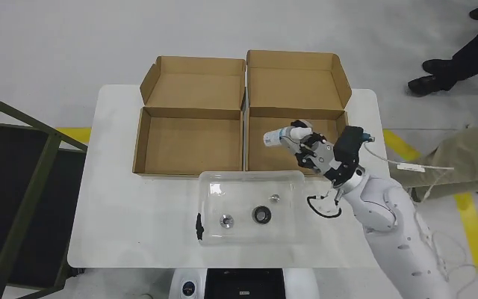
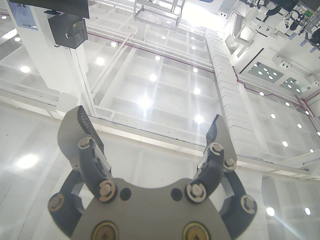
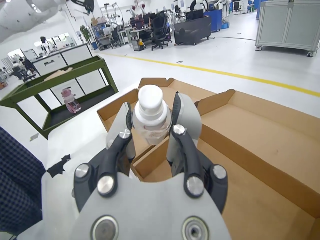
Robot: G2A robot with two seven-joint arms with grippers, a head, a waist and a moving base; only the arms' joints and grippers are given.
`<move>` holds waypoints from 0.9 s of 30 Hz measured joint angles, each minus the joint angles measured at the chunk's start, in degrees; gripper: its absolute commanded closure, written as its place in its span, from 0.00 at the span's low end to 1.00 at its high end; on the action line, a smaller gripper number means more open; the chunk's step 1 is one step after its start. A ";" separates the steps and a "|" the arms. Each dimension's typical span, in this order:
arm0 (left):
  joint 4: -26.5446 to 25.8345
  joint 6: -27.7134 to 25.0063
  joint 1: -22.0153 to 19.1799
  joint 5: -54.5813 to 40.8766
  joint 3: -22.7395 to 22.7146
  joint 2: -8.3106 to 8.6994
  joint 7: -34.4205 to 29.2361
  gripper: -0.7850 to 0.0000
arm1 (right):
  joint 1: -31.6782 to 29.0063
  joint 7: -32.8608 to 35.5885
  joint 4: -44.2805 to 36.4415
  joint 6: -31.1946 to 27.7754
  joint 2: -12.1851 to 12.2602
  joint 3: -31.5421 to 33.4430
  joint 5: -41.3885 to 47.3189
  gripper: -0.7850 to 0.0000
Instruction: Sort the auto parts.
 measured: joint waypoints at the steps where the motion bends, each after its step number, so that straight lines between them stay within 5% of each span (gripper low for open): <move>1: 0.00 0.00 0.00 0.00 0.00 0.00 0.00 0.00 | 0.69 0.31 0.61 0.22 -0.11 -0.74 -0.79 1.00; 27: 0.00 0.00 0.00 0.00 0.00 0.00 0.00 0.00 | 14.04 5.86 16.56 6.27 -2.54 -11.52 -16.20 1.00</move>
